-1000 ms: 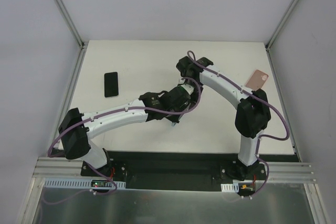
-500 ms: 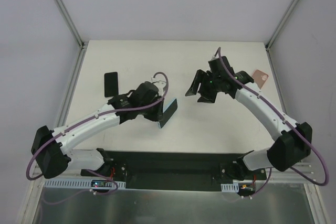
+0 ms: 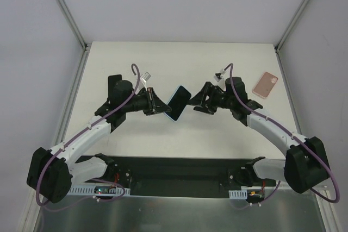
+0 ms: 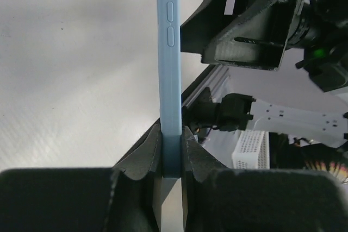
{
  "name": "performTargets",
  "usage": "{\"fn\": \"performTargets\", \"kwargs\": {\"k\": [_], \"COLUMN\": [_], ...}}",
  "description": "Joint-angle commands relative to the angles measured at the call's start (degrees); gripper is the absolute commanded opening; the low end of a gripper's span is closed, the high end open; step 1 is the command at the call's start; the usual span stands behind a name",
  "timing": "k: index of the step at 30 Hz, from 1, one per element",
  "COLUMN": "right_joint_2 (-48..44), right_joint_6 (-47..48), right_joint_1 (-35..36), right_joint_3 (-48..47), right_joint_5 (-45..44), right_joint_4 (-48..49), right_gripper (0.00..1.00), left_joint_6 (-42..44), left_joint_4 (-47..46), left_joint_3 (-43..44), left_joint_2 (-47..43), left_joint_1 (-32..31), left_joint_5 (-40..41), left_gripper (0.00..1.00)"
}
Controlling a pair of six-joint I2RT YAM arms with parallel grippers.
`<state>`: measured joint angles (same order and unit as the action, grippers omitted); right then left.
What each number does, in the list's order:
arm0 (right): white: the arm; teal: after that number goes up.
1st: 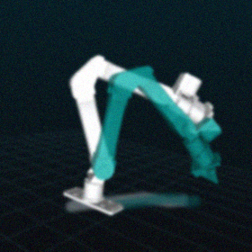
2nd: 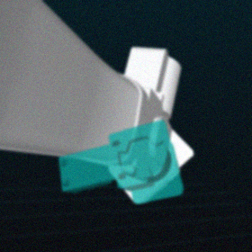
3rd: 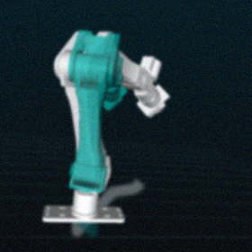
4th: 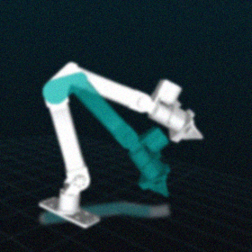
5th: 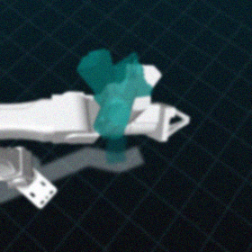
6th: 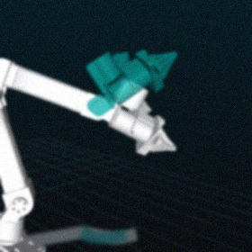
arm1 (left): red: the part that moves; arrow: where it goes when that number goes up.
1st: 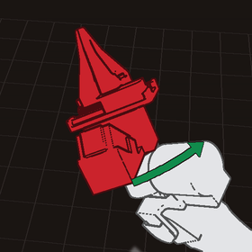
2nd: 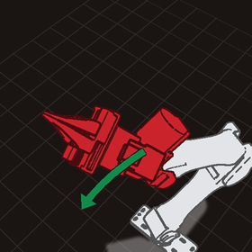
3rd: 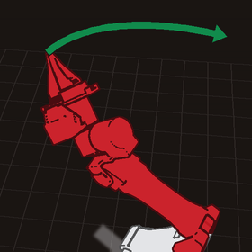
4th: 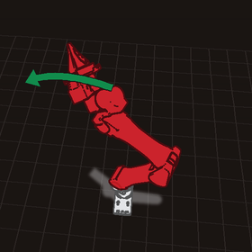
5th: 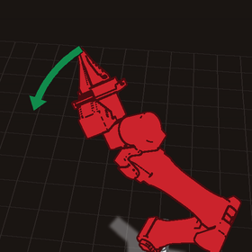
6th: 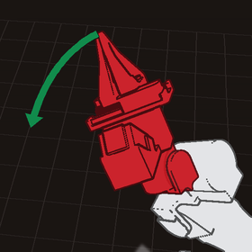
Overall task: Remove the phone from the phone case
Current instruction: Adjust the phone.
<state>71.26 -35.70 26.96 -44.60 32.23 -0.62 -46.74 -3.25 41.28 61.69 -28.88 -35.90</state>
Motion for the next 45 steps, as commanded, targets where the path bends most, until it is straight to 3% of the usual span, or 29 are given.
{"fn": "performTargets", "kwargs": {"k": [1, 6, 13, 14, 16, 22, 26, 27, 31, 35, 39, 45], "right_joint_2": [-1.9, 0.6, 4.4, 4.5, 5.1, 5.9, 5.9, 5.5, 2.7, 1.2, 2.6, 2.7], "right_joint_6": [-7.4, -10.7, -22.6, -23.2, -24.0, -24.0, -21.3, -19.8, -6.2, -1.3, 0.2, 0.4], "right_joint_1": [-0.2, 0.1, 0.2, 0.2, 0.2, 0.3, 0.2, 0.3, 0.9, 1.3, 1.3, 1.3], "right_joint_3": [1.3, 1.0, 4.7, 4.7, 4.4, 2.8, 0.9, -0.9, -7.6, -10.2, -11.3, -10.6], "right_joint_5": [5.7, 8.5, 10.8, 10.9, 11.2, 11.5, 11.3, 11.2, 7.6, 8.2, 13.5, 21.9], "right_joint_4": [21.8, 26.8, 47.0, 47.8, 49.4, 49.6, 45.5, 38.9, 16.2, 11.1, 11.6, 15.4], "right_gripper": [0.68, 0.65, 0.56, 0.51, 0.44, 0.03, 0.01, 0.02, 0.01, 0.01, 0.01, 0.01], "left_joint_6": [-15.6, -23.6, -34.3, -35.2, -35.7, -34.9, -30.4, -28.8, -17.8, -10.0, -9.9, -13.1], "left_joint_4": [-25.0, -36.2, -51.4, -52.2, -53.0, -52.1, -47.0, -42.5, -23.9, -14.5, -14.9, -22.2], "left_joint_3": [-3.6, -5.8, -8.8, -8.8, -8.6, -8.4, -7.8, -6.8, -3.2, -0.5, 0.1, -0.1], "left_joint_2": [-1.2, 0.7, 3.3, 4.0, 4.4, 4.8, 3.5, 3.0, -1.0, -4.0, -4.0, -1.7], "left_joint_1": [2.3, 2.7, 4.6, 4.6, 4.6, 4.6, 4.6, 4.7, 4.7, 5.1, 7.2, 9.2], "left_joint_5": [-10.2, -11.3, -10.9, -11.0, -11.0, -12.0, -12.7, -12.9, -10.4, -9.8, -12.0, -17.6], "left_gripper": [0.0, 0.0, 0.0, 0.0, 0.0, 0.0, 0.0, 0.0, 0.23, 0.71, 0.85, 0.86]}}
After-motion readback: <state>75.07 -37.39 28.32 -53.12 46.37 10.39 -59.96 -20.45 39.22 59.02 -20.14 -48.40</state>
